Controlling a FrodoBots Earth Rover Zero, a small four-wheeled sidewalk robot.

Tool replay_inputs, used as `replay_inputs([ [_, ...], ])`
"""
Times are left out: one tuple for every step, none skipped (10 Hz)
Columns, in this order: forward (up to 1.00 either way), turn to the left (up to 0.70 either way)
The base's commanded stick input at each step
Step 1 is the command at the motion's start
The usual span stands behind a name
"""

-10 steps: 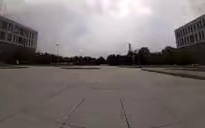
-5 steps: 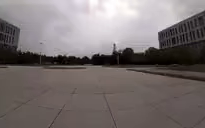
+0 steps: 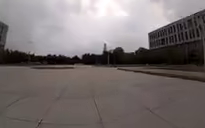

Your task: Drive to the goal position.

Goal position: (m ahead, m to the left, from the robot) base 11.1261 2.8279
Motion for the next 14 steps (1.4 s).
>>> replay_inputs([
  [0.7,0.0],
  [0.7,0.0],
  [0.7,0.0],
  [0.7,0.0],
  [0.7,0.0],
  [0.7,0.0],
  [0.7,0.0],
  [0.7,0.0],
  [0.7,0.0],
  [0.7,0.0],
  [0.7,0.0],
  [0.7,0.0],
  [0.7,0.0],
  [0.7,0.0],
])
